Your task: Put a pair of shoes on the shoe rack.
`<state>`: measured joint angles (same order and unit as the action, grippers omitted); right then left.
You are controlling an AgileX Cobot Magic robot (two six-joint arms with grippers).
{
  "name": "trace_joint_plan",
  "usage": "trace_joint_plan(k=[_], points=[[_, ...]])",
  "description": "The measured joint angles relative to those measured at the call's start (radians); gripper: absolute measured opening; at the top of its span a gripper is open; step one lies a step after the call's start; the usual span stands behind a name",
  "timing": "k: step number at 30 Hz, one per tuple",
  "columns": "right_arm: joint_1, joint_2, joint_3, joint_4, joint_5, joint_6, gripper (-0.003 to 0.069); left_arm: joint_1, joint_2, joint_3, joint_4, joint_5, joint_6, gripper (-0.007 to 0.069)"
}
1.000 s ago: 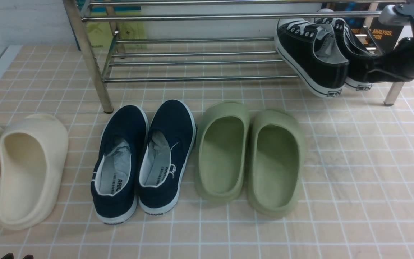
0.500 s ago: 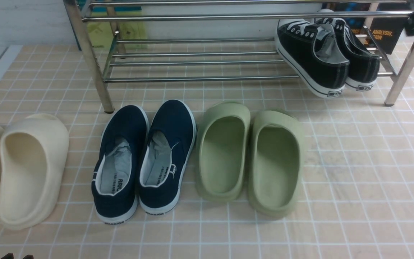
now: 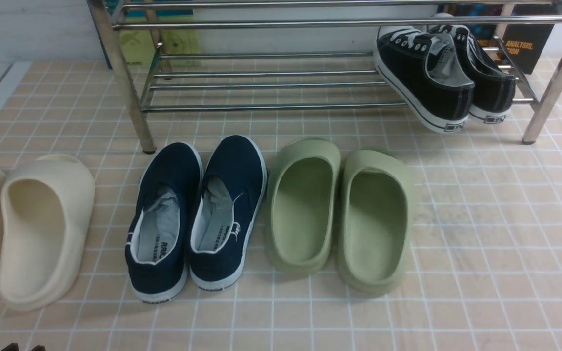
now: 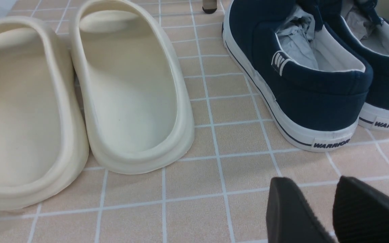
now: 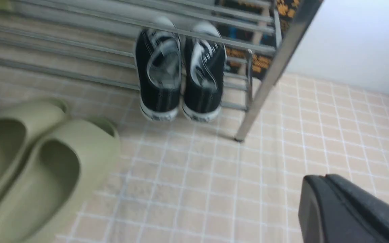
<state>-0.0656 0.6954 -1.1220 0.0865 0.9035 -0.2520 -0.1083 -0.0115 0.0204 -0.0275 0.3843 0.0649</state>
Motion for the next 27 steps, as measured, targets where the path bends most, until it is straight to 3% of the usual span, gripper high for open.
trace_joint_plan(k=[7, 14, 20, 27], points=[[0.000, -0.229, 0.468, -0.119, -0.167, 0.000, -0.0019, 0.000, 0.000, 0.000, 0.000, 0.000, 0.000, 0.0239], [0.000, -0.259, 0.857, -0.123, -0.674, 0.000, -0.0019, 0.000, 0.000, 0.000, 0.000, 0.000, 0.000, 0.0239], [0.000, -0.230, 0.995, -0.144, -1.168, 0.000, -0.0014, 0.000, 0.000, 0.000, 0.000, 0.000, 0.000, 0.0239], [0.000, -0.226, 1.005, -0.145, -1.276, 0.013, -0.0011, 0.000, 0.000, 0.000, 0.000, 0.000, 0.000, 0.0239]])
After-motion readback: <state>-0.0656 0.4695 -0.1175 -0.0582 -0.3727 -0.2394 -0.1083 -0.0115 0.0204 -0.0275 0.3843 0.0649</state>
